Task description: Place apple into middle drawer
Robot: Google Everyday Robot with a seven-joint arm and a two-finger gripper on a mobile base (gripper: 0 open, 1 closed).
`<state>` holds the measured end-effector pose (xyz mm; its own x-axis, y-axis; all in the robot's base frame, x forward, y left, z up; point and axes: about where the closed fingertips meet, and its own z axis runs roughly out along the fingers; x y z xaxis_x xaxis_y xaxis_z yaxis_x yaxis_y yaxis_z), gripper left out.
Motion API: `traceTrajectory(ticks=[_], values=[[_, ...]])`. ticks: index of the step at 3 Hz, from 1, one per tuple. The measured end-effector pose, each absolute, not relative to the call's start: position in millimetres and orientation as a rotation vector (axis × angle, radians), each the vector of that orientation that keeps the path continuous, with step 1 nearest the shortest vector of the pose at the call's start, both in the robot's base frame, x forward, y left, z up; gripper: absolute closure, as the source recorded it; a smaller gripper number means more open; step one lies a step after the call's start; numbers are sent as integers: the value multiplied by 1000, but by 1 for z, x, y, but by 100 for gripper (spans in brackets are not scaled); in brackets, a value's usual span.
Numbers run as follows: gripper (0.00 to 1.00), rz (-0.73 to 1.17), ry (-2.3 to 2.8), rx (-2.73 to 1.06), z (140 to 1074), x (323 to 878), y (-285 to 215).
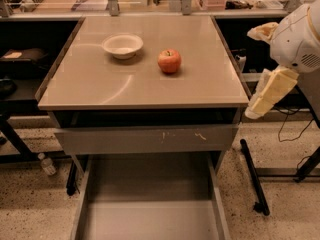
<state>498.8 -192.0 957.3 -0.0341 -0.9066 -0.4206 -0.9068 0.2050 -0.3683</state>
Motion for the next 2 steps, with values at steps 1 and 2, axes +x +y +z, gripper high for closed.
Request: traceTrajectory(ticks=[1, 2], values=[[0, 90, 1759, -1620, 948, 531, -187], [0, 201, 1668, -1573, 933, 566, -179]])
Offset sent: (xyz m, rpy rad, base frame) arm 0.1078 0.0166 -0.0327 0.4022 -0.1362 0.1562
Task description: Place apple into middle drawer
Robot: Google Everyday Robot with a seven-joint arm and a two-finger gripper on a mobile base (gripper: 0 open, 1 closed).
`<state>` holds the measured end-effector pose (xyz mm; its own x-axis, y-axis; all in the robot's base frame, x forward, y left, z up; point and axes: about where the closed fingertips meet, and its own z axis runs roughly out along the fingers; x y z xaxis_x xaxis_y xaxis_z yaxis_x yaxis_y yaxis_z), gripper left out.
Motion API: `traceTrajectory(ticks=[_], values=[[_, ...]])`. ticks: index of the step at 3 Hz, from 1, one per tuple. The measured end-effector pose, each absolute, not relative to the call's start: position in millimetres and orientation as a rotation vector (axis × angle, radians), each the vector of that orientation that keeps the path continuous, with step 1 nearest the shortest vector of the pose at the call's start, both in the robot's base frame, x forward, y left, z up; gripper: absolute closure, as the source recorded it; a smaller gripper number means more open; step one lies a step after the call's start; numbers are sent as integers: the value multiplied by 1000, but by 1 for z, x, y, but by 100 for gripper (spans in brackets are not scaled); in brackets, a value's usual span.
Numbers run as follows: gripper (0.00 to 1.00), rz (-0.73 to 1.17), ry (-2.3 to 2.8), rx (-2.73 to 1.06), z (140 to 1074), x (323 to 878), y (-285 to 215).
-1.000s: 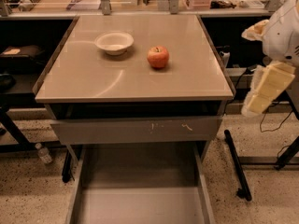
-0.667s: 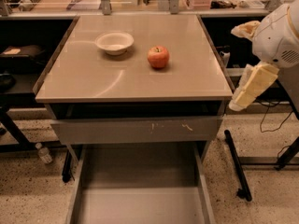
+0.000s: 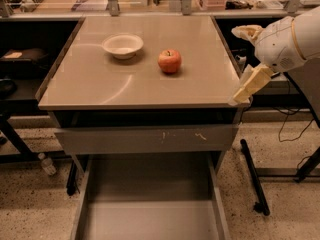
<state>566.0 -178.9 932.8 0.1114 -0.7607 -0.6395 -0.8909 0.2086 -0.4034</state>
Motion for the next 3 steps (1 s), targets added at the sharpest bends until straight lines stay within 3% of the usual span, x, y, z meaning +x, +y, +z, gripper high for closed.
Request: traceTrajectory(ticks=[2, 3], values=[[0, 252, 1633, -1553, 918, 587, -164], [0, 376, 1643, -1424, 899, 633, -138]])
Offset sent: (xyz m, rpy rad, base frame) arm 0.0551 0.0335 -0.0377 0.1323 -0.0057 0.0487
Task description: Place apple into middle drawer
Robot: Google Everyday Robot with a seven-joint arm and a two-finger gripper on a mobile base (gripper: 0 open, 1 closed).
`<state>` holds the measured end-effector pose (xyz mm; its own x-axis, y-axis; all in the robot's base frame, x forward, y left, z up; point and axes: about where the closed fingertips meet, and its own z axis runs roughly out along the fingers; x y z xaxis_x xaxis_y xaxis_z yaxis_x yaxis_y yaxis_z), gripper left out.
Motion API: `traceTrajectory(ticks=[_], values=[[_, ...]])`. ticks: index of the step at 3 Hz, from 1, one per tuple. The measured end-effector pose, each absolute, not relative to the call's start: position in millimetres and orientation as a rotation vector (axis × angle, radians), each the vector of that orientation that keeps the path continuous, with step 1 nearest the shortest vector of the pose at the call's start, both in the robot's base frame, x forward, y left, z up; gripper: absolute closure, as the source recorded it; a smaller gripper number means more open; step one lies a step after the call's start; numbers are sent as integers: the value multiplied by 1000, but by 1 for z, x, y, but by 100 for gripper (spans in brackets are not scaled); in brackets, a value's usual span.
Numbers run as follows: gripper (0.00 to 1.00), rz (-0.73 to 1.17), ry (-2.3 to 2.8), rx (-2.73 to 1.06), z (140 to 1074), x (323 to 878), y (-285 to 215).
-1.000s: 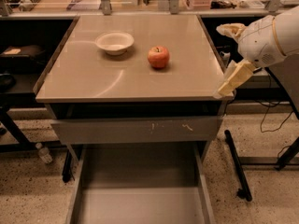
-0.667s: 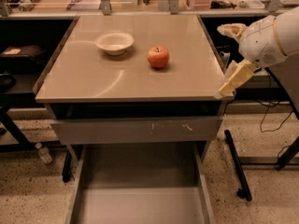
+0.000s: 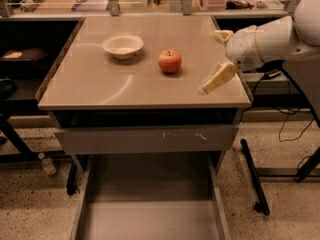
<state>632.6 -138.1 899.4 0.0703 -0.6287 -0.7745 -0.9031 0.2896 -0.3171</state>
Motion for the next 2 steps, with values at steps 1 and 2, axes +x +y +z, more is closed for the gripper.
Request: traceTrajectory(ticks=[1, 2], values=[[0, 484, 1688, -1322, 890, 663, -118], [0, 534, 1745, -1245, 883, 685, -103]])
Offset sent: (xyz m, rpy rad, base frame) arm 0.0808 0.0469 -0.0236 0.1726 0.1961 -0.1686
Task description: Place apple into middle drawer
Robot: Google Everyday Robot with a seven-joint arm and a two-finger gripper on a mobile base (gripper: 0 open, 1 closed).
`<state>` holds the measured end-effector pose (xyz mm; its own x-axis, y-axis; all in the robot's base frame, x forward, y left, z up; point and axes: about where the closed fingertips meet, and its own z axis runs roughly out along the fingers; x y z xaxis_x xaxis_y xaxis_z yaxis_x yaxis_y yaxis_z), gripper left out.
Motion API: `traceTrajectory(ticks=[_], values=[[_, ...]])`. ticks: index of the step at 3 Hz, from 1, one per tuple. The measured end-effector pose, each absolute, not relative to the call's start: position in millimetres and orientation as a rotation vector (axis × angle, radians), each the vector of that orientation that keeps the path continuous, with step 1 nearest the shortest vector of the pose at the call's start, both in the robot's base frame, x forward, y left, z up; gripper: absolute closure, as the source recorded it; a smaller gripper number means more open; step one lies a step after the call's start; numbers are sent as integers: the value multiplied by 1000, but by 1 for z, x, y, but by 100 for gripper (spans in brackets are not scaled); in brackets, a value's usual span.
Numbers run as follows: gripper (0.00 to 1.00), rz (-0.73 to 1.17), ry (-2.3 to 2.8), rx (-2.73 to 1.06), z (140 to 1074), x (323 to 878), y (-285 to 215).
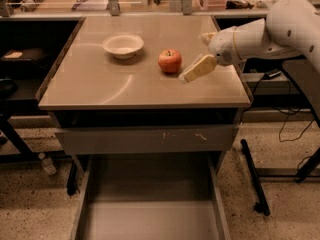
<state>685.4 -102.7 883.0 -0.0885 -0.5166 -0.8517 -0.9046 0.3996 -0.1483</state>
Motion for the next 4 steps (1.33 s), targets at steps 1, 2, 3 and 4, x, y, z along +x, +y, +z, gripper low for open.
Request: traceTrajectory(ticks=[1, 2, 3, 4], values=[[0, 474, 1790, -1248, 872, 702, -87], [0, 400, 1813, -1279, 859, 717, -75], [0, 380, 1828, -1286, 850, 729, -69], [0, 421, 1818, -1284, 848, 735, -59]])
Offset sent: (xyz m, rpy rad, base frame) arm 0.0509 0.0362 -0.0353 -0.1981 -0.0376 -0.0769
